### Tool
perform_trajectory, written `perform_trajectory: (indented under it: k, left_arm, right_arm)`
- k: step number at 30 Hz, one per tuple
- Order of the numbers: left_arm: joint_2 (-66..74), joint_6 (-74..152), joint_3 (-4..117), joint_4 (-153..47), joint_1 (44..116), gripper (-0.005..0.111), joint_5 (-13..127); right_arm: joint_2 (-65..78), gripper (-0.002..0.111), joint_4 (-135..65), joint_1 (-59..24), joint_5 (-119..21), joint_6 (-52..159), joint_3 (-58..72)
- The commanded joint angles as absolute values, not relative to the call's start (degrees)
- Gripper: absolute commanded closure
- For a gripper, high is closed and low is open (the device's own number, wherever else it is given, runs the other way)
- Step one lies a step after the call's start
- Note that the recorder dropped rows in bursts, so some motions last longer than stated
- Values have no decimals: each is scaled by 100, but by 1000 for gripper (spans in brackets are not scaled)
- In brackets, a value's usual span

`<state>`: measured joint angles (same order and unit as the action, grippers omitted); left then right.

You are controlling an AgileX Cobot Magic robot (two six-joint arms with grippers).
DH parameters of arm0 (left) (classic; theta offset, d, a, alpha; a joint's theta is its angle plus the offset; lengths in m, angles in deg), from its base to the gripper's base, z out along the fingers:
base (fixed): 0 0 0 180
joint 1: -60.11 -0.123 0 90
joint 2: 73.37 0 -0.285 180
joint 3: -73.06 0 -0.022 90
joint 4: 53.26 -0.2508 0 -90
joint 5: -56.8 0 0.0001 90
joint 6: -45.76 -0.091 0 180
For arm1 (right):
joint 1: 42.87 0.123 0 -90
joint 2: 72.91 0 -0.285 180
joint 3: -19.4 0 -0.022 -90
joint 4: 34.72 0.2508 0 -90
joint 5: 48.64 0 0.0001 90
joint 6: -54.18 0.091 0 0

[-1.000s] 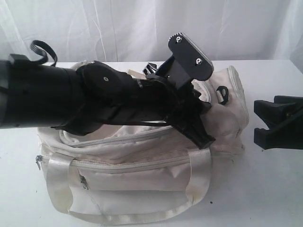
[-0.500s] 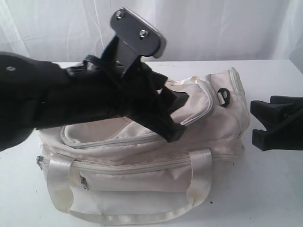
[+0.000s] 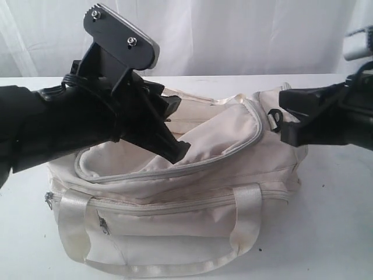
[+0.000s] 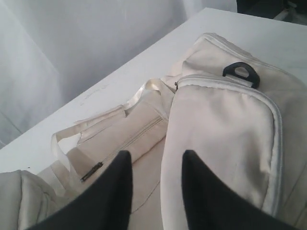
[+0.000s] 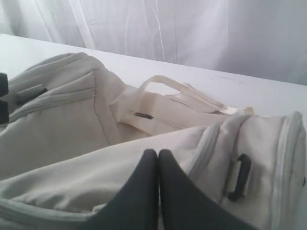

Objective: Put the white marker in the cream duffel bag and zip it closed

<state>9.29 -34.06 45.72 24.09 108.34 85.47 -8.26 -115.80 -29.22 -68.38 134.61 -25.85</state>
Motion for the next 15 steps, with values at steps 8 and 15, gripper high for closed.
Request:
perform_trajectory:
  k: [8, 15]
  left_arm:
    - [1939, -2623, 4794, 1102, 10104, 93, 8807]
    - [2392, -2818, 4783, 1413, 9071, 91, 8591]
  right_arm:
    - [1733, 108, -11380, -2984, -8120, 13377, -987]
    - [2980, 108, -11718, -2931, -7408, 13397, -708]
